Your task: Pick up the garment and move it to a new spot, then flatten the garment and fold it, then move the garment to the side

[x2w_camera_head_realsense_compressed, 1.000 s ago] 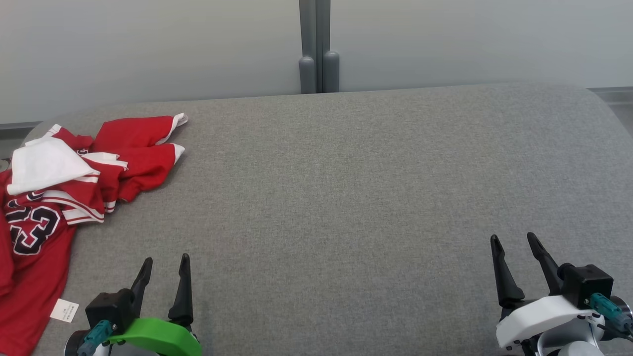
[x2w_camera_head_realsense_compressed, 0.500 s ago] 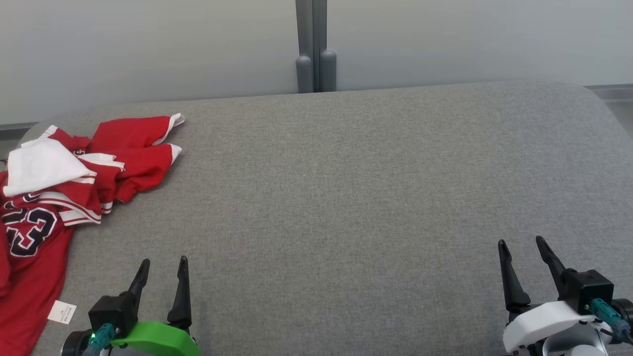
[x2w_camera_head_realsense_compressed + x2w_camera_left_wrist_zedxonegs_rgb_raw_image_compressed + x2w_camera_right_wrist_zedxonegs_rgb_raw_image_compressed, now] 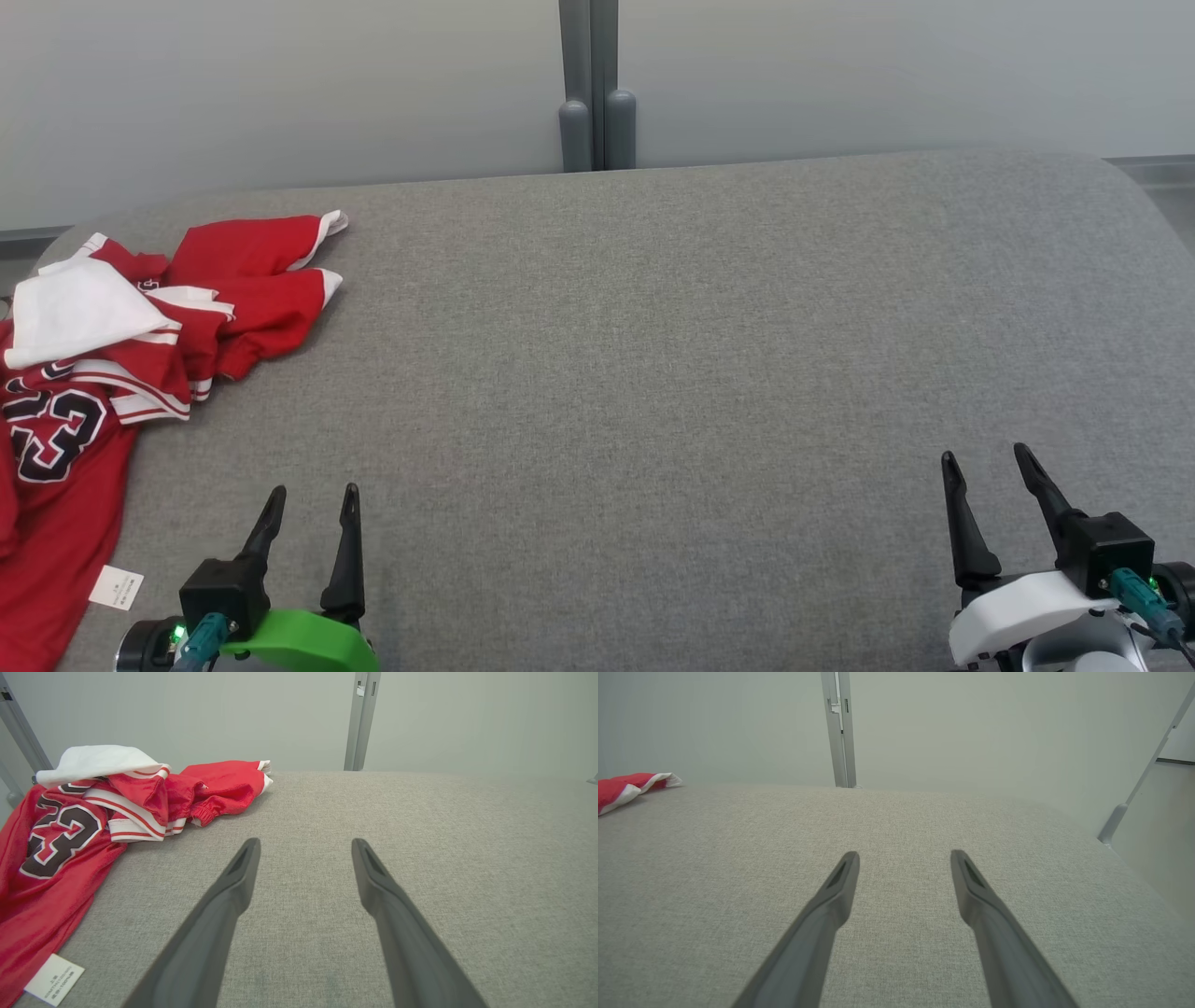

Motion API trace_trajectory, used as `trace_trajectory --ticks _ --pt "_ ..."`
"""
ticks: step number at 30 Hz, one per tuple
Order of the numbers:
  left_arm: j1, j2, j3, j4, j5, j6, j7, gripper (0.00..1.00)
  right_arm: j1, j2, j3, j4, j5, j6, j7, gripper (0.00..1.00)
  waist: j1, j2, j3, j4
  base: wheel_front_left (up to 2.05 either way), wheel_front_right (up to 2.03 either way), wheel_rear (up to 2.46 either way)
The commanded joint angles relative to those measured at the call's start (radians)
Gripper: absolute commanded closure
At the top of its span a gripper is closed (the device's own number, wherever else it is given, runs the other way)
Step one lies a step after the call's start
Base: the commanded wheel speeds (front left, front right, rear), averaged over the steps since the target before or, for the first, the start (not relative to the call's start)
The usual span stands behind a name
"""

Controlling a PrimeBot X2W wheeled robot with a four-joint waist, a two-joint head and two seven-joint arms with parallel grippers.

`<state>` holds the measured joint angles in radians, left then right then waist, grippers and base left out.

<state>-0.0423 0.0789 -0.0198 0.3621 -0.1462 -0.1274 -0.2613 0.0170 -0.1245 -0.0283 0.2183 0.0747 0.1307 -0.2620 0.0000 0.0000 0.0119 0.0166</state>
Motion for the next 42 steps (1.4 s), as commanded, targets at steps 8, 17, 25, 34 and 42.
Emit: trace_trajectory --ticks 8,17,25,34,42 --pt "-0.013 -0.011 0.011 0.019 -0.052 -0.004 -0.005 0.0 -0.001 0.014 -0.019 0.005 0.04 0.0 -0.004 0.0 0.0 0.0 -0.002 -0.002 0.0 0.0 0.0" --pt "-0.018 -0.004 -0.003 0.024 -0.073 -0.004 -0.005 0.0 -0.004 0.011 -0.01 0.013 0.052 0.0 -0.004 0.0 0.0 0.0 -0.002 -0.001 0.0 0.0 0.0" --pt "-0.023 0.002 -0.008 0.027 -0.07 -0.004 -0.005 0.0 -0.006 0.013 -0.008 0.004 0.056 0.0 -0.004 0.0 0.0 0.0 -0.001 0.017 0.0 0.0 0.0" --pt "-0.019 0.0 0.002 0.032 -0.068 -0.004 -0.003 0.0 0.001 0.018 0.027 0.008 0.052 0.0 -0.004 0.0 0.0 0.0 -0.018 0.145 0.0 0.0 0.0" --pt "0.007 0.009 0.021 0.043 -0.064 -0.004 -0.003 0.0 -0.007 0.026 0.073 0.02 0.055 0.0 -0.004 0.0 0.0 0.0 -0.034 0.307 0.0 0.0 0.0"
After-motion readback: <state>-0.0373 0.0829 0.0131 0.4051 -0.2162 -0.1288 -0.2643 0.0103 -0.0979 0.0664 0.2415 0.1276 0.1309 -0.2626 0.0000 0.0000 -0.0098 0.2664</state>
